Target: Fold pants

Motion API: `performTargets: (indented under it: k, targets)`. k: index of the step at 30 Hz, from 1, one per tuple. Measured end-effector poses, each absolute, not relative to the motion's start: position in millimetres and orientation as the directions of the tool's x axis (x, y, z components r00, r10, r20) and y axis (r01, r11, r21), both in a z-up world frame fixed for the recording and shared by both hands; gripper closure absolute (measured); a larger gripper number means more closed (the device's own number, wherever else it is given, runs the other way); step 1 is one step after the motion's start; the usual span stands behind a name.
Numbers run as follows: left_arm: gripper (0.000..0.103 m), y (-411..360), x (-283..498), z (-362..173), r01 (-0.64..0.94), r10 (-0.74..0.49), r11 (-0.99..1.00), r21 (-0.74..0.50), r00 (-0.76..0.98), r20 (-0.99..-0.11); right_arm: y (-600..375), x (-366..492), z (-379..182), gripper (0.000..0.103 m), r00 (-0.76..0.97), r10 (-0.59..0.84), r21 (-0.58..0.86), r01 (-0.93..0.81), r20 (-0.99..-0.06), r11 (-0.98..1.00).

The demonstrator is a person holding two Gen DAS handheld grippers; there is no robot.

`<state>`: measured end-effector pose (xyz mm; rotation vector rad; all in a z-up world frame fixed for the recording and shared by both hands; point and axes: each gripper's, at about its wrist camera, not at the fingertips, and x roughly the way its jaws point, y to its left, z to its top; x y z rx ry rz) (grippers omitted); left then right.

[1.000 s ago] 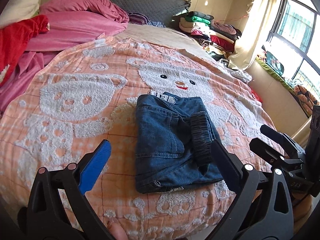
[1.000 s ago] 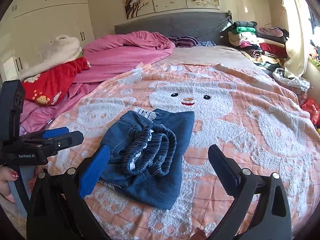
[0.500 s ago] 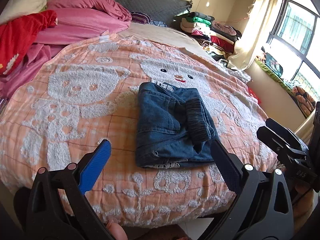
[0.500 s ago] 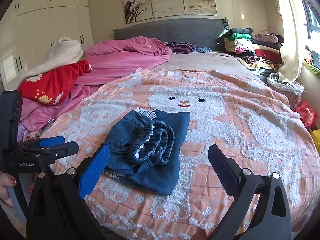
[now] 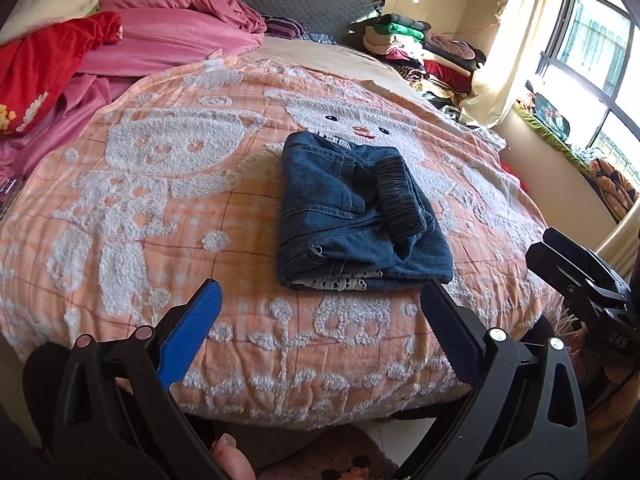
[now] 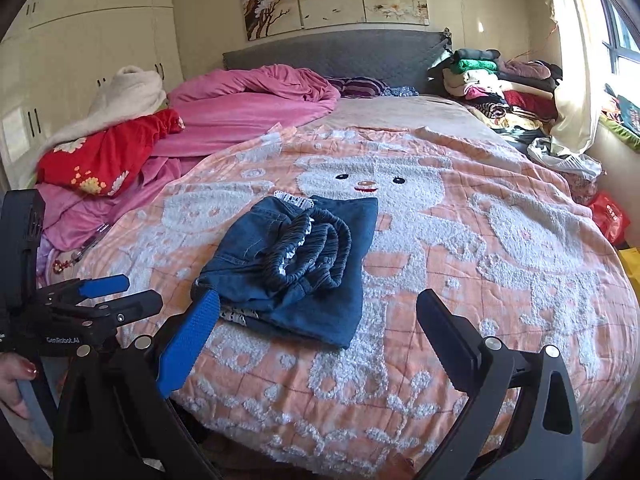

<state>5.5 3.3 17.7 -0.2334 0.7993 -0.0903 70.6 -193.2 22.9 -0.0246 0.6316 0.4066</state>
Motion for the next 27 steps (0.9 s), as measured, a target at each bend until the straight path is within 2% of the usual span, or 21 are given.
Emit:
performTargets:
  k: [27]
  targets:
    - [0.010,1.5,-6.5,-5.2,-0.033,-0.145,0.975,-0.221,0.661,-0.737,-194.0,61.8,-12.0,0.005,0.696,0.322,0.096,-0.344,-0.642,0.934]
